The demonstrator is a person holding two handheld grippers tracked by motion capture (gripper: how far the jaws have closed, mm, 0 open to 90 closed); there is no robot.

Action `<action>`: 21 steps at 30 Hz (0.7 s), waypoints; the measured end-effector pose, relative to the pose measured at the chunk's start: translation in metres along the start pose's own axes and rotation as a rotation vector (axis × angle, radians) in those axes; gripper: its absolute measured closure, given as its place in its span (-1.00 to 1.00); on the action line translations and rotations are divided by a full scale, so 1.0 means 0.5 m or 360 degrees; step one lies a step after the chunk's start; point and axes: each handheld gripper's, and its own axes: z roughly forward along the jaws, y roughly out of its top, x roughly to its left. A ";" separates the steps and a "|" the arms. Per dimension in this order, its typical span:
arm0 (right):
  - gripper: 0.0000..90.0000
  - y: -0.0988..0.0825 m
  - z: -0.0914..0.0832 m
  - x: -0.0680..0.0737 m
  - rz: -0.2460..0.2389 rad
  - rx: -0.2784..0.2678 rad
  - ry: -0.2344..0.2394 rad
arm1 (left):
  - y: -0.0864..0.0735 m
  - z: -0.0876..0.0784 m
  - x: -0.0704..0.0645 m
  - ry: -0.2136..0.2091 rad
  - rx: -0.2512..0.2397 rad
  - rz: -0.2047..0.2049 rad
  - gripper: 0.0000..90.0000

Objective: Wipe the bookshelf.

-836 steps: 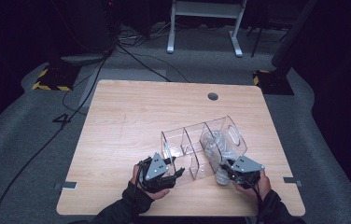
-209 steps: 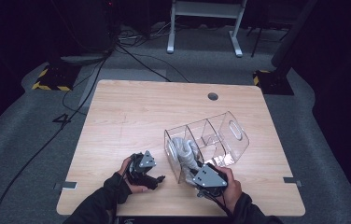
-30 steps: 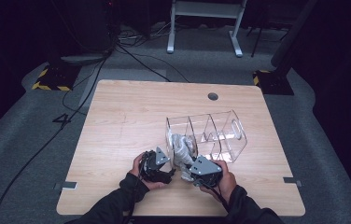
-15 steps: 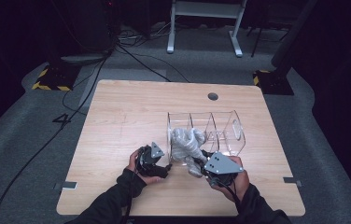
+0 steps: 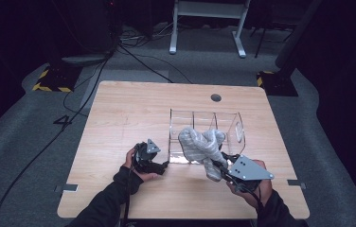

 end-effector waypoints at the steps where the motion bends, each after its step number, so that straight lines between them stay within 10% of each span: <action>1: 0.66 0.000 0.000 0.000 0.0000 0.0000 0.0000 | -0.002 -0.003 0.004 -0.0002 0.0006 0.0002 -0.65; 21: 0.63 -0.183 -0.032 -0.046 0.0103 0.0294 0.0185 | -0.074 -0.069 0.019 -0.0079 0.0002 0.0070 -0.64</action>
